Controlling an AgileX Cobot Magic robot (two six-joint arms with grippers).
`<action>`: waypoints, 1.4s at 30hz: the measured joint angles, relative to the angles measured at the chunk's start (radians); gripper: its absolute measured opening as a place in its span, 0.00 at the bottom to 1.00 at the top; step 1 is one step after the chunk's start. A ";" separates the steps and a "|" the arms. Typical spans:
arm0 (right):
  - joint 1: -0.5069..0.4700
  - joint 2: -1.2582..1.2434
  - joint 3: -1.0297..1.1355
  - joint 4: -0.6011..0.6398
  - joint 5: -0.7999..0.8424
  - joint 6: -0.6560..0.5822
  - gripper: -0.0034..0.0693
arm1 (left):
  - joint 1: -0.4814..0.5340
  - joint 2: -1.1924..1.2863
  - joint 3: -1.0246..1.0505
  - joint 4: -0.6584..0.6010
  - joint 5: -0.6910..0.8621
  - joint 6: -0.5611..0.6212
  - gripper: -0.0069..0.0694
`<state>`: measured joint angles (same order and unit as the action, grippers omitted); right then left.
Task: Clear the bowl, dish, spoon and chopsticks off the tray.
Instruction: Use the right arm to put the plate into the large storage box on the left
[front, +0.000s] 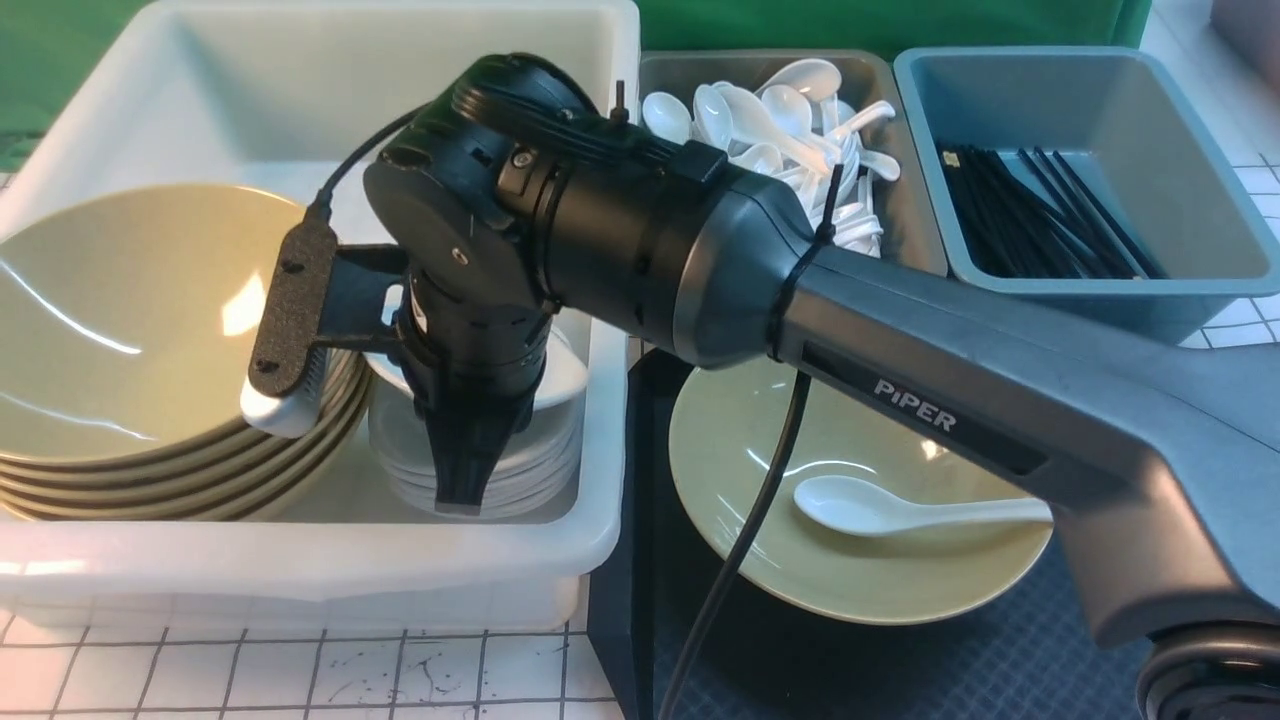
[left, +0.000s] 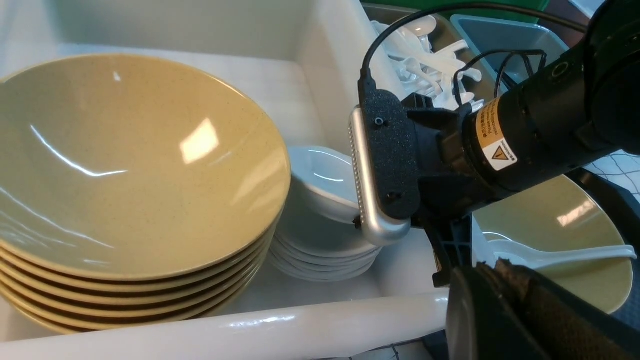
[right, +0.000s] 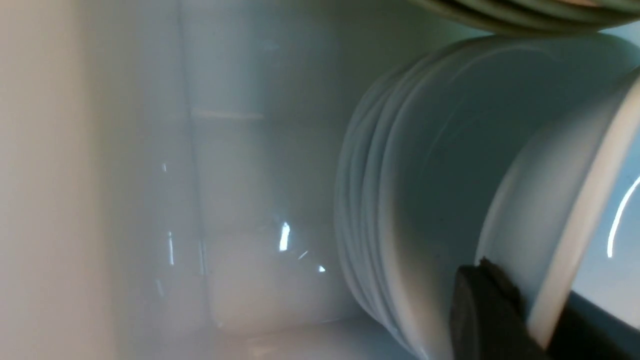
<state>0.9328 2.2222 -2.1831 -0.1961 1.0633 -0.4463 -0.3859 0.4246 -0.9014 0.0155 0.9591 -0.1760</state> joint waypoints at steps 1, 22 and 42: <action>0.000 0.000 0.000 -0.006 0.000 0.003 0.14 | 0.000 0.000 0.000 -0.001 0.000 0.000 0.09; 0.000 -0.005 0.000 -0.067 0.083 0.104 0.57 | 0.000 0.000 0.000 -0.044 -0.009 0.013 0.09; 0.012 -0.190 -0.063 -0.067 0.104 0.251 0.26 | 0.000 0.000 0.000 -0.170 -0.091 0.114 0.09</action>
<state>0.9451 2.0322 -2.2465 -0.2627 1.1672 -0.1957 -0.3859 0.4246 -0.9014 -0.1549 0.8685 -0.0618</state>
